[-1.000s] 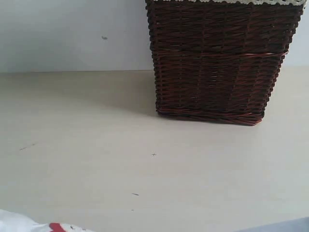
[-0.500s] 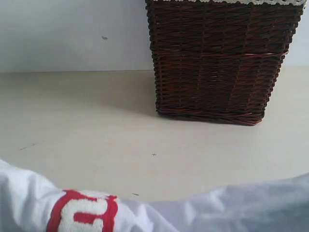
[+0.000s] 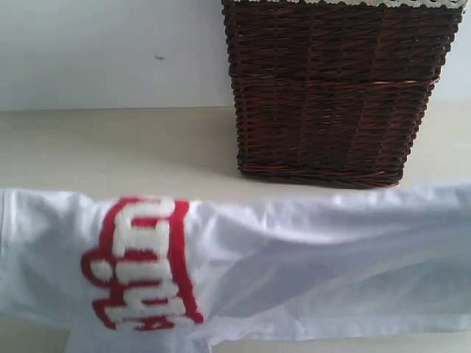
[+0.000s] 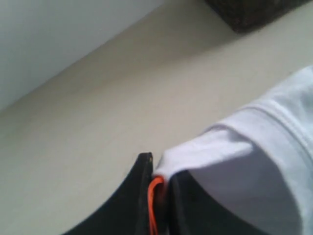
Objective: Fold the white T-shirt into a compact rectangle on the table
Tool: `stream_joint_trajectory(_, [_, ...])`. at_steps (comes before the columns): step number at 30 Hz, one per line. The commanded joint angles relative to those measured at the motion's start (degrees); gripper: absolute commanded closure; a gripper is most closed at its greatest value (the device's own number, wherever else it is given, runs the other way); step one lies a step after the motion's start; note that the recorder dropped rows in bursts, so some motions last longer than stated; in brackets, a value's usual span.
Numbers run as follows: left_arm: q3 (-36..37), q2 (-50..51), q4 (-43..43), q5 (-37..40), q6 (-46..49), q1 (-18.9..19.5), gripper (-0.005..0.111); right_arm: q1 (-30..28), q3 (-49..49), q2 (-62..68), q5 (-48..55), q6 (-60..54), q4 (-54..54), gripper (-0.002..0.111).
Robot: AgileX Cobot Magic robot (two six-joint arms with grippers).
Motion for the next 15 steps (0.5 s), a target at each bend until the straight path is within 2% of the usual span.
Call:
stream_joint_trajectory(1, [0.18,-0.27,-0.14,-13.92,-4.25,0.16,0.107,-0.34,0.11,2.03,-14.2,6.44,-4.35,0.108])
stream_joint_trajectory(3, [0.18,-0.7,-0.14,-16.16,-4.24,0.16,0.107,-0.34,0.11,2.6,-16.7,6.44,-3.97,0.108])
stream_joint_trajectory(9, [-0.09,-3.42,0.82,-16.4,-4.24,0.16,0.107,-0.34,0.11,2.12,-17.21,6.29,-3.68,0.108])
stream_joint_trajectory(15, [-4.2,-10.22,1.24,-13.44,-4.24,0.16,0.107,-0.34,-4.68,0.25,-11.69,6.29,-3.68,0.108])
